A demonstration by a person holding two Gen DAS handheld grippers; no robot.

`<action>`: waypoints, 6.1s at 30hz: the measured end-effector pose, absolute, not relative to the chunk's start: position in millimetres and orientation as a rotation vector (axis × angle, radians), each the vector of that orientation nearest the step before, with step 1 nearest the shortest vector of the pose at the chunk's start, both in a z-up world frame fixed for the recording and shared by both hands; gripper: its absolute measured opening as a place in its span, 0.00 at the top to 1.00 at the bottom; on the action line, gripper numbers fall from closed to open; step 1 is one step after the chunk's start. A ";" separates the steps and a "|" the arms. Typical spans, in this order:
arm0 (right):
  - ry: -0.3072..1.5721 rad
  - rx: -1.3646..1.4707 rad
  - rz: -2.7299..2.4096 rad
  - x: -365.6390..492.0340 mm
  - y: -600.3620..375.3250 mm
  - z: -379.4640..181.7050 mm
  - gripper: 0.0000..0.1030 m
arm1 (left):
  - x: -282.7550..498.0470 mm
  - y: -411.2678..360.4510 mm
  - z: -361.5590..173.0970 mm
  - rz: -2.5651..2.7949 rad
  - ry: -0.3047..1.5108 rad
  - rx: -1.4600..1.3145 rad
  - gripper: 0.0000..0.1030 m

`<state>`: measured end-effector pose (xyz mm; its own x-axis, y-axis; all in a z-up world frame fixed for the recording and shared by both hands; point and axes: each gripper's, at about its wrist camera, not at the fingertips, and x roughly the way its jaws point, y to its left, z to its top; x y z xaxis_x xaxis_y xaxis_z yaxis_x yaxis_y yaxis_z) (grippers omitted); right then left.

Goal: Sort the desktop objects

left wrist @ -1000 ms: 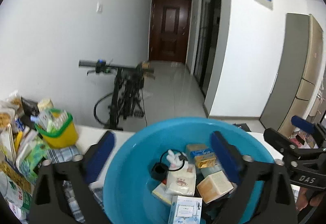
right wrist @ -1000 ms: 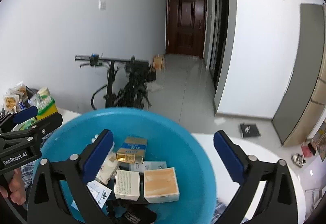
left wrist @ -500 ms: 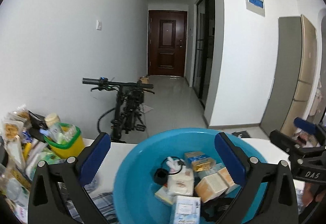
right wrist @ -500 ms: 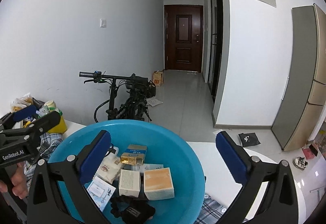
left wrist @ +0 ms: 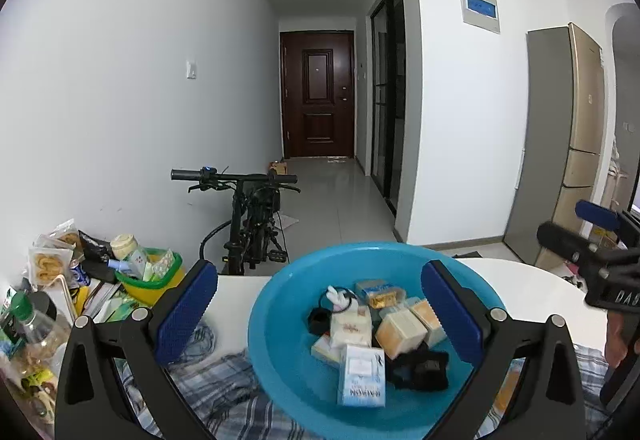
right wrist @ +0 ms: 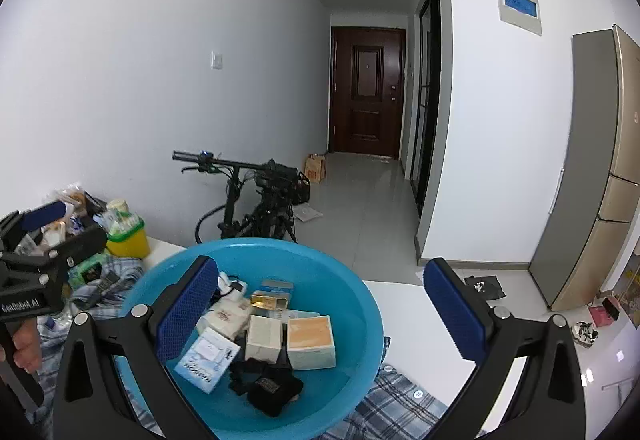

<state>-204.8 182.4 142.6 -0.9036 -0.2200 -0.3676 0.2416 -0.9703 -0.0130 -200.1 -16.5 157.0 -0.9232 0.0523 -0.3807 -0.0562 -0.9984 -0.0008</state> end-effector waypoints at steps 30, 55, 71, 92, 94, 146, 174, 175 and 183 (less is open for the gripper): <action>0.038 0.586 -2.784 -105.8 188.8 107.3 0.01 | -95.2 -20.7 121.1 2.975 0.031 -0.673 0.00; 0.003 0.899 -2.694 -57.7 197.8 7.5 0.01 | -55.0 -15.0 6.9 2.825 -0.025 -1.020 0.00; -0.026 1.020 -2.678 -62.1 205.4 -17.5 0.01 | -55.7 -30.5 -15.3 2.822 -0.061 -1.145 0.00; -0.106 1.054 -2.673 -71.0 208.4 -22.7 0.01 | -134.7 -85.4 -42.2 2.744 -0.204 -1.413 0.14; -0.117 1.058 -2.670 -73.3 210.1 -24.3 0.01 | -137.8 -87.3 -44.8 2.739 -0.203 -1.422 0.17; -0.174 1.130 -2.676 -80.6 222.3 -36.2 0.01 | -138.0 -62.9 -50.0 2.700 -0.051 -1.417 0.60; -0.033 1.104 -2.584 -60.3 177.9 -29.2 0.01 | -82.9 -50.3 -34.7 2.688 -0.114 -1.325 0.60; -0.027 1.105 -2.574 -59.9 174.5 -29.6 0.01 | -82.7 -50.8 -34.2 2.688 -0.118 -1.323 0.60; 0.002 1.096 -2.468 -60.5 145.6 -31.9 0.01 | -76.5 -55.7 -30.5 2.703 -0.133 -1.304 0.60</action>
